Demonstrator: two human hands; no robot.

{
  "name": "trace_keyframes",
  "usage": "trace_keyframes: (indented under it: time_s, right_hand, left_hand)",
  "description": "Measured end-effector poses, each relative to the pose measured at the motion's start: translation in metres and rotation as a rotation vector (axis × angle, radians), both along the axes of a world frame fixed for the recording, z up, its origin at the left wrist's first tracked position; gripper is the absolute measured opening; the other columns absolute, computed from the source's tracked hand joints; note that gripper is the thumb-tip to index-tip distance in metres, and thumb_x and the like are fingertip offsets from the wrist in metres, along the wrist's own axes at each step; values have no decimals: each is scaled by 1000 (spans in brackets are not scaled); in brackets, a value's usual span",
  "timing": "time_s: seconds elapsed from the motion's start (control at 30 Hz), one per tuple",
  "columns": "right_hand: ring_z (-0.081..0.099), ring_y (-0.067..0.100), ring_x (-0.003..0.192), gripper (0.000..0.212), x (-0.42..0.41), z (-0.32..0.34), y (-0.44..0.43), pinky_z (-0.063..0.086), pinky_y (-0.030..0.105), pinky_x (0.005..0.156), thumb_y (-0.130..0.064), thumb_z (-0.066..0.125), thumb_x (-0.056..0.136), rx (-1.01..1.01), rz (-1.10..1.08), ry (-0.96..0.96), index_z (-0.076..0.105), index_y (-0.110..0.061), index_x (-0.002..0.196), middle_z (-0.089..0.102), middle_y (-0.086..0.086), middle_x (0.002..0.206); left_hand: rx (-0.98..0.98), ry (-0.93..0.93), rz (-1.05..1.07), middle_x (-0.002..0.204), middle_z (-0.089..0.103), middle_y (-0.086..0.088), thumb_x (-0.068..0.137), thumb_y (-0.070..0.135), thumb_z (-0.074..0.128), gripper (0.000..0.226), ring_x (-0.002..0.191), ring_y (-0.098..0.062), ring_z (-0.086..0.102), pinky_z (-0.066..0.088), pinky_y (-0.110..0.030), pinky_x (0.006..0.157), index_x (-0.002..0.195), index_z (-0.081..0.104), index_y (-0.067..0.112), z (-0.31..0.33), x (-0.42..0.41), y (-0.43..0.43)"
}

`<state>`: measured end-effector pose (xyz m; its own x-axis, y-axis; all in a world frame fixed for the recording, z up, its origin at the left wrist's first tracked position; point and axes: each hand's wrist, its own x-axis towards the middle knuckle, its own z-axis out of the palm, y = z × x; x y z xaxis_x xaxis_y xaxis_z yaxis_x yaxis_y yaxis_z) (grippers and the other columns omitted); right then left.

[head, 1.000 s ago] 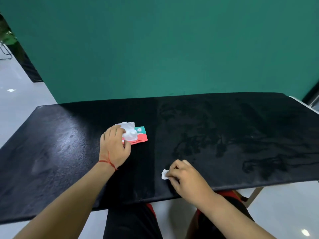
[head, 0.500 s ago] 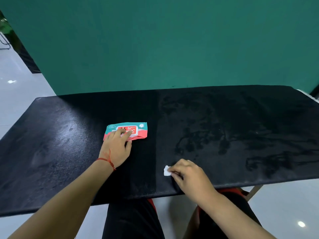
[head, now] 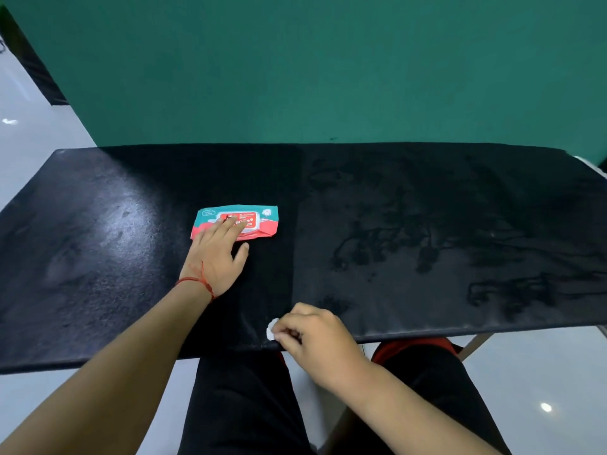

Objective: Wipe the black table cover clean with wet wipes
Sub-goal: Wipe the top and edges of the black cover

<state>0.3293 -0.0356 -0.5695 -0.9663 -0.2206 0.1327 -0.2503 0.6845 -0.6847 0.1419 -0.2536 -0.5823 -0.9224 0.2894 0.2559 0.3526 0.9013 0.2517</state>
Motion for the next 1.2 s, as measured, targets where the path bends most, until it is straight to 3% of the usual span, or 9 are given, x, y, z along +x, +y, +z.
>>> trace_keyframes:
  time_s: [0.13, 0.27, 0.37, 0.53, 0.73, 0.9, 1.07, 1.2]
  right_hand:
    - [63, 7, 77, 14, -1, -4, 42, 57, 34, 74, -21, 77, 91, 64, -169, 39, 76, -34, 95, 61, -14, 89]
    - [61, 1, 74, 19, -21, 4, 100, 55, 26, 71, -19, 83, 89, 121, -406, 56, 76, -37, 88, 61, -16, 87]
    - [62, -3, 80, 11, -42, 6, 108, 53, 22, 74, -21, 79, 93, 91, -481, 16, 76, -32, 92, 60, -16, 91]
    - [68, 15, 85, 8, -54, 2, 47, 57, 39, 79, -23, 76, 94, 70, -380, 61, 79, -30, 95, 67, -9, 95]
    - [66, 9, 85, 12, -18, 9, 22, 58, 33, 76, -26, 68, 96, 11, 2, -64, 76, -35, 96, 65, -13, 97]
    - [67, 11, 61, 17, -45, 15, 75, 56, 26, 62, -13, 76, 91, 8, -232, -57, 79, -28, 85, 65, -10, 84]
    - [65, 8, 76, 14, -99, 5, 75, 60, 38, 72, -15, 74, 92, 60, -420, 29, 75, -26, 84, 64, -12, 90]
    - [67, 20, 87, 7, -107, 6, 39, 56, 41, 80, -17, 71, 95, 115, -344, 89, 76, -21, 92, 66, -4, 95]
  left_hand:
    - [5, -9, 0, 166, 39, 2, 105, 44, 45, 56, 157, -19, 26, 21, -47, 129, 158, 43, 25, 0, 0, 1]
    - [-6, -2, 12, 165, 39, 2, 105, 45, 45, 56, 157, -19, 27, 23, -46, 128, 158, 43, 26, 0, 0, 1]
    - [3, 8, 26, 164, 42, 2, 105, 44, 48, 55, 155, -20, 30, 23, -45, 128, 156, 45, 26, 0, 1, 2]
    - [8, 3, 31, 164, 42, 4, 104, 46, 47, 55, 154, -19, 32, 24, -46, 128, 156, 43, 29, -1, 0, 1]
    - [18, 3, 19, 164, 42, 3, 104, 44, 48, 55, 154, -19, 32, 23, -46, 128, 157, 44, 28, -2, -1, 0]
    - [13, -16, 33, 166, 39, 4, 104, 45, 46, 56, 155, -20, 30, 24, -49, 128, 157, 42, 30, -1, 0, 2]
    - [10, -2, 39, 163, 43, 2, 104, 43, 49, 55, 154, -21, 33, 25, -47, 128, 156, 45, 27, 2, 3, 3]
    - [8, 9, 36, 162, 44, 2, 103, 42, 50, 54, 154, -19, 33, 25, -44, 128, 155, 46, 27, 1, 1, 2]
